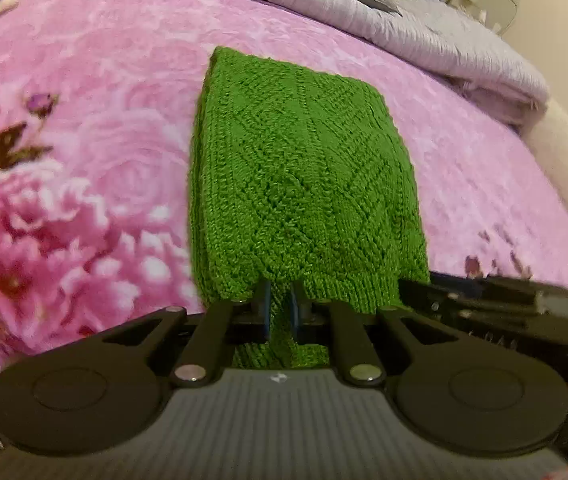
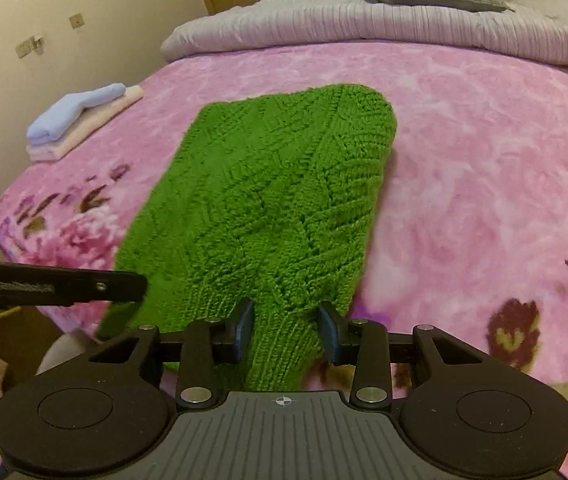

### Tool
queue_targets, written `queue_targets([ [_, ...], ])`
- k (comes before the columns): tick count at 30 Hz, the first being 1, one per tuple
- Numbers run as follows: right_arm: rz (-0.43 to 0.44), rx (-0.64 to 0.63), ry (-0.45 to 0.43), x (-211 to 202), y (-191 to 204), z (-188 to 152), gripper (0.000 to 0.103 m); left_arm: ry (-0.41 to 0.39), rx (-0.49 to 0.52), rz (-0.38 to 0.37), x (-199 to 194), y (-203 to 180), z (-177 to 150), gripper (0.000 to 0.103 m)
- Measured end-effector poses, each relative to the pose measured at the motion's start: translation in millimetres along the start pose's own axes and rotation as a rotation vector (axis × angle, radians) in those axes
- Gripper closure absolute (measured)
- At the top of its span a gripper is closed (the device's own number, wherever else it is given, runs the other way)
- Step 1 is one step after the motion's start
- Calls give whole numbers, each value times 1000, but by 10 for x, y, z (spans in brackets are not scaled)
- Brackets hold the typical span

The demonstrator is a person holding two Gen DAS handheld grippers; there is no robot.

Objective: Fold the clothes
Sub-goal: 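Lower the folded sweater flat and open the left gripper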

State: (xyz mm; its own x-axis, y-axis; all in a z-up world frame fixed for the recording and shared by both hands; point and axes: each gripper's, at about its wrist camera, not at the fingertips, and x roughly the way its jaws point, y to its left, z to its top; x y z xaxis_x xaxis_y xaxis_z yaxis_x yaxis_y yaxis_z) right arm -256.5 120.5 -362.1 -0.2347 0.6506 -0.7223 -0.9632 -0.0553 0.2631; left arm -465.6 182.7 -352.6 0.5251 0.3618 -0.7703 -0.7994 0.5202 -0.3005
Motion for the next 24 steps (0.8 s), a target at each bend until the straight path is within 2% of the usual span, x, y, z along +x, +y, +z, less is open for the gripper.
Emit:
queue_targets([
  [3, 14, 34, 18, -19, -44, 41, 65, 9, 8, 27, -41, -59, 26, 93],
  [8, 16, 92, -6, -333, 41, -12, 65, 24, 29, 70, -224, -192, -15, 93],
  [10, 13, 101, 6, -402, 82, -41, 65, 34, 36, 84, -264, -247, -46, 89],
  [16, -11, 138, 46, -492, 114, -99, 65, 46, 51, 115, -305, -368, -97, 85],
  [20, -44, 146, 41, -563, 129, -137, 53, 36, 62, 123, -362, -417, -136, 77],
  [24, -56, 155, 32, -622, 129, -179, 53, 26, 71, 130, -417, -463, -176, 77],
])
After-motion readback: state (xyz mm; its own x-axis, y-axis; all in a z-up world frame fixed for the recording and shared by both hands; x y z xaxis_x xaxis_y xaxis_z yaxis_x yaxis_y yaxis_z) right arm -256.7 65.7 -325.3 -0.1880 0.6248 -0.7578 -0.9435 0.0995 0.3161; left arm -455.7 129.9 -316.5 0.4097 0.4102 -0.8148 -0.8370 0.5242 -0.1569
